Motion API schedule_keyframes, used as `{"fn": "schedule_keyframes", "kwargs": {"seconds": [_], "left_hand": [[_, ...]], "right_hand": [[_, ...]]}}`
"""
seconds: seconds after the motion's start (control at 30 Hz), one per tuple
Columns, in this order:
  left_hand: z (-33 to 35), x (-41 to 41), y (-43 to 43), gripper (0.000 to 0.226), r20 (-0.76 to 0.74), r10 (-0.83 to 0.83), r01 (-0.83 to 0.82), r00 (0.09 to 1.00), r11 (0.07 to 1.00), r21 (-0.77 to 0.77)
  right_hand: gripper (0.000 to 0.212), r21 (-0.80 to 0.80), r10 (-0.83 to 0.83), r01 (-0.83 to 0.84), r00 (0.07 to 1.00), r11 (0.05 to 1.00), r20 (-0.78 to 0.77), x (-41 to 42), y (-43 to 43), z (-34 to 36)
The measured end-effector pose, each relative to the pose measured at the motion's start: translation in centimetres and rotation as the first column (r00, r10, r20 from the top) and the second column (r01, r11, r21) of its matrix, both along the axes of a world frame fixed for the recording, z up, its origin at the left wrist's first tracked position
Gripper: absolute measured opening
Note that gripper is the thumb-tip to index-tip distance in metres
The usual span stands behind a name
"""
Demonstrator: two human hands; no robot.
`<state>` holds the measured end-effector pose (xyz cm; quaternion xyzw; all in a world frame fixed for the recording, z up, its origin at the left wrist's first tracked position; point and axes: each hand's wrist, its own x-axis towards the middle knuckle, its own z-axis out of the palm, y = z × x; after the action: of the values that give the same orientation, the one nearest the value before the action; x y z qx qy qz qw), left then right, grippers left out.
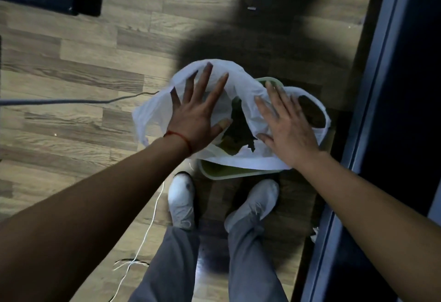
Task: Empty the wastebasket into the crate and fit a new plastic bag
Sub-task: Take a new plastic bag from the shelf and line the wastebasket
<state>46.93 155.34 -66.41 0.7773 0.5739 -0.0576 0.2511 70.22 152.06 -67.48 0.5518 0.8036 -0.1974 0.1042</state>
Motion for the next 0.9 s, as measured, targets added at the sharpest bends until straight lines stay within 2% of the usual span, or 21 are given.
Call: {"fn": "schedule_keyframes", "kwargs": {"seconds": [0.07, 0.13, 0.37, 0.57, 0.73, 0.83, 0.9], "left_hand": [[-0.8, 0.5, 1.0, 0.093, -0.004, 0.003, -0.004, 1.0, 0.999, -0.044], [-1.5, 0.8, 1.8, 0.098, -0.019, 0.018, -0.02, 1.0, 0.996, -0.083], [-3.8, 1.1, 3.3, 0.099, -0.054, 0.032, -0.042, 0.998, 0.98, -0.197], [-4.1, 1.7, 4.4, 0.096, -0.119, -0.008, -0.015, 0.993, 0.981, -0.194], [-4.8, 2.0, 5.2, 0.097, -0.021, 0.071, -0.074, 0.997, 0.958, -0.278], [-4.8, 1.2, 5.5, 0.096, 0.032, 0.208, -0.187, 0.978, 0.929, -0.32], [-4.3, 0.0, 5.1, 0.094, 0.093, 0.255, -0.219, 0.962, 0.931, -0.291]], "right_hand": [[0.091, -0.026, 0.007, -0.006, 0.998, 1.0, 0.058, -0.1, 0.3, -0.5], [0.09, -0.054, -0.053, 0.056, 0.996, 0.997, 0.069, -0.1, 0.5, -1.1], [0.094, -0.146, -0.243, 0.236, 0.97, 0.961, -0.032, 1.1, 0.4, -2.9], [0.083, -0.141, -0.323, 0.312, 0.944, 0.94, -0.068, 2.3, 0.9, -3.5], [0.083, -0.165, -0.432, 0.416, 0.899, 0.894, -0.069, 2.4, 0.8, -3.8], [0.083, -0.265, -0.482, 0.433, 0.862, 0.861, -0.157, 2.6, 0.9, -4.2], [0.081, -0.275, -0.5, 0.438, 0.837, 0.856, -0.224, 2.9, 0.9, -4.1]]}}
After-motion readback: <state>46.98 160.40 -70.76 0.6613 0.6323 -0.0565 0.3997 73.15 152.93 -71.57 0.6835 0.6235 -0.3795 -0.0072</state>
